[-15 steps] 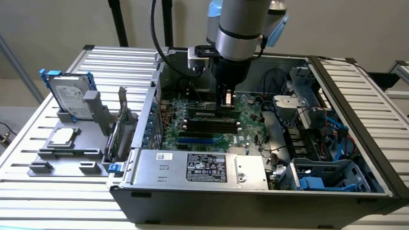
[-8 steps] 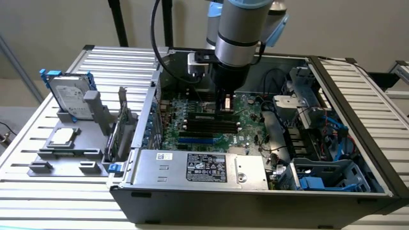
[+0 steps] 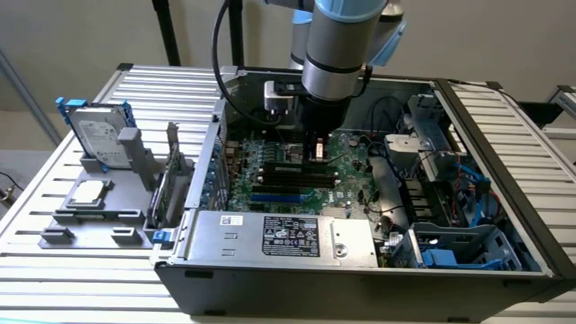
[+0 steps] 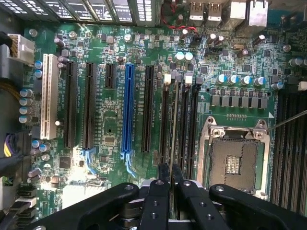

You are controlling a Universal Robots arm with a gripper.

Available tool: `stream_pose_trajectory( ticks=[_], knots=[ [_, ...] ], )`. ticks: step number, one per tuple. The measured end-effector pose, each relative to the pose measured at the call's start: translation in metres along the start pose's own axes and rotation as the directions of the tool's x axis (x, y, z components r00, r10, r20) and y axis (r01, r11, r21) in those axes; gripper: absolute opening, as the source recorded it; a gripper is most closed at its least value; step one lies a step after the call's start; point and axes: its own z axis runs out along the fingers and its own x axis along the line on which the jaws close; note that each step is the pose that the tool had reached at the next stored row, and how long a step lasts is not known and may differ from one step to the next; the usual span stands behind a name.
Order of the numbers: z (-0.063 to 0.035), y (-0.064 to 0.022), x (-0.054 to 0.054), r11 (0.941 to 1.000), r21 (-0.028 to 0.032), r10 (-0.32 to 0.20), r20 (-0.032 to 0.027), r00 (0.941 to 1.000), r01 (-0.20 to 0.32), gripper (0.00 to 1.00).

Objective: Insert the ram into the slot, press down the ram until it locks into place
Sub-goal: 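Insert the ram into the slot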

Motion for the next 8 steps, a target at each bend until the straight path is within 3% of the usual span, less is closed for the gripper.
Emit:
stream_pose_trajectory(
  ticks=[8],
  knots=[
    [0.0008, -0.0001, 0.0000, 1.0000, 0.0001, 0.000, 0.0000, 1.0000, 0.000, 0.13]
  ],
)
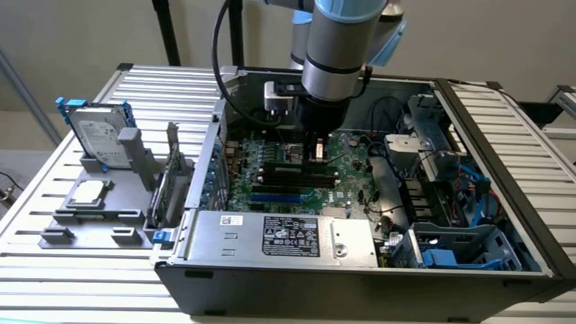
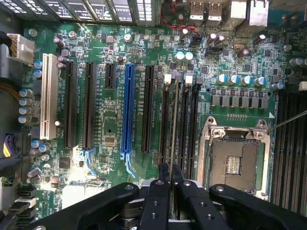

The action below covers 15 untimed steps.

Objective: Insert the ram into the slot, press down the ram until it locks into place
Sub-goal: 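Insert the ram into the slot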

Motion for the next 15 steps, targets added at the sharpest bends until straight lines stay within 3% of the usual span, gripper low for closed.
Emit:
stream_pose_trajectory(
  ticks=[15],
  knots=[
    [0.0033, -0.0002, 0.0008, 0.9998, 0.0008, -0.021, -0.0021, 0.9998, 0.021, 0.13]
  ],
)
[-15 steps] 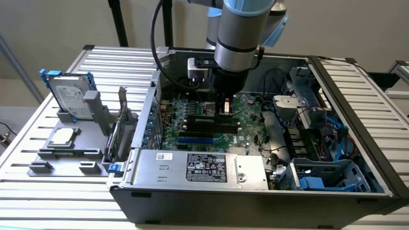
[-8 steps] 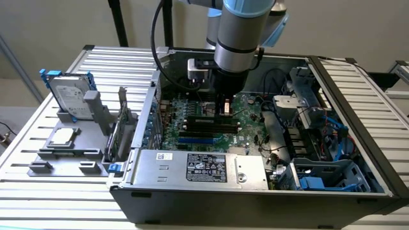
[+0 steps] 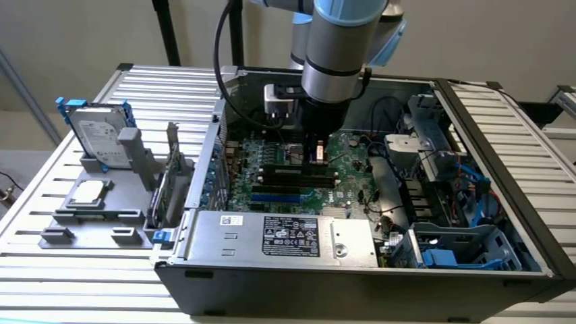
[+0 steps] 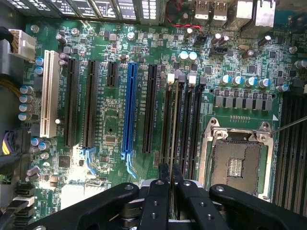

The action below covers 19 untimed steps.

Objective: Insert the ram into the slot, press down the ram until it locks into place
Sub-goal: 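Insert the ram into the slot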

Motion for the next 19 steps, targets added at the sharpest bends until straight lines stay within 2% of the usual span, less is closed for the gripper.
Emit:
stream_pose_trajectory(
  ticks=[6, 19],
  knots=[
    [0.0030, -0.0002, 0.0003, 1.0000, 0.0069, 0.000, -0.0003, 1.0000, 0.000, 0.13],
    [0.0057, -0.0001, 0.0021, 1.0000, 0.0071, 0.000, -0.0012, 1.0000, 0.000, 0.13]
  ],
)
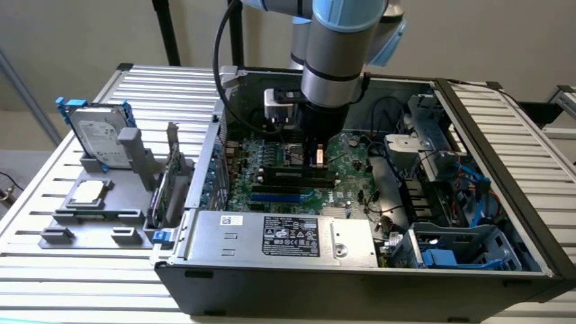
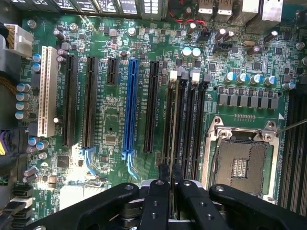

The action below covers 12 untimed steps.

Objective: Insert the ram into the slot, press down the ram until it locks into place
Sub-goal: 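Insert the ram into the slot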

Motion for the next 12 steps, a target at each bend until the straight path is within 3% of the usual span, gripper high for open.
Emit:
stream_pose_trajectory(
  ticks=[12],
  knots=[
    [0.0026, 0.0003, 0.0010, 1.0000, 0.0000, 0.000, -0.0003, 1.0000, 0.000, 0.13]
  ],
)
